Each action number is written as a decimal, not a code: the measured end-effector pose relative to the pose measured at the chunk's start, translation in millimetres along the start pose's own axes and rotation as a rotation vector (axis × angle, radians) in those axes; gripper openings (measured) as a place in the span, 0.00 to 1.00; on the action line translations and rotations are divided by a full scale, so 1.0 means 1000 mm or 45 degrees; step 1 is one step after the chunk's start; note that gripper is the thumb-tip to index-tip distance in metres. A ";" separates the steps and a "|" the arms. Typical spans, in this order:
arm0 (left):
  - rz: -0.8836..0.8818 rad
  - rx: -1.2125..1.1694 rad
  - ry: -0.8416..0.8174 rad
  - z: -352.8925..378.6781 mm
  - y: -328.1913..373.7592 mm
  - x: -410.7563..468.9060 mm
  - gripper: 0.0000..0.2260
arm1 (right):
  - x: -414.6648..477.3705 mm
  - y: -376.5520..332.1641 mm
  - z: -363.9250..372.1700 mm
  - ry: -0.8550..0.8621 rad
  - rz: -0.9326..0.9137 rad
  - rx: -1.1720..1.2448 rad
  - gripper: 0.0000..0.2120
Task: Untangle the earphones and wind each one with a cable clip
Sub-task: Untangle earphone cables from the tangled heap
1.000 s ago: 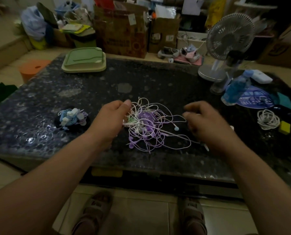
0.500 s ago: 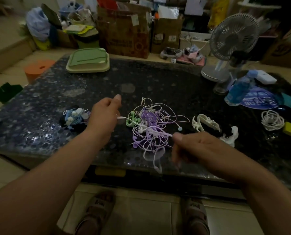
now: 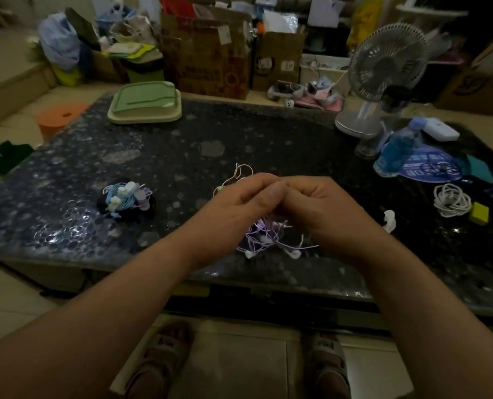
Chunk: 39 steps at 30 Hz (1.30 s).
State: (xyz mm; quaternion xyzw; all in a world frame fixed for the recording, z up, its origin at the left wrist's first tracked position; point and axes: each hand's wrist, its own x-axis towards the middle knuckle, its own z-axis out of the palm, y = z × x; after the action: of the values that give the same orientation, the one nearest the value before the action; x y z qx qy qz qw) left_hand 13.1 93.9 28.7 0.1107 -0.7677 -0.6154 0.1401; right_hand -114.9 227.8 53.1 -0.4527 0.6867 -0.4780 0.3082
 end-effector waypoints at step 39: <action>-0.335 -1.254 0.537 -0.022 -0.022 0.005 0.18 | 0.003 0.009 0.003 0.498 0.196 0.738 0.18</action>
State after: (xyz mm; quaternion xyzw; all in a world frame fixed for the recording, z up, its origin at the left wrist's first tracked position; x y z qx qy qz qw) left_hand 16.1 67.4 12.2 0.2478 -0.3238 -0.8787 0.2481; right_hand -116.7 225.8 43.5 -0.1935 0.6007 -0.7059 0.3216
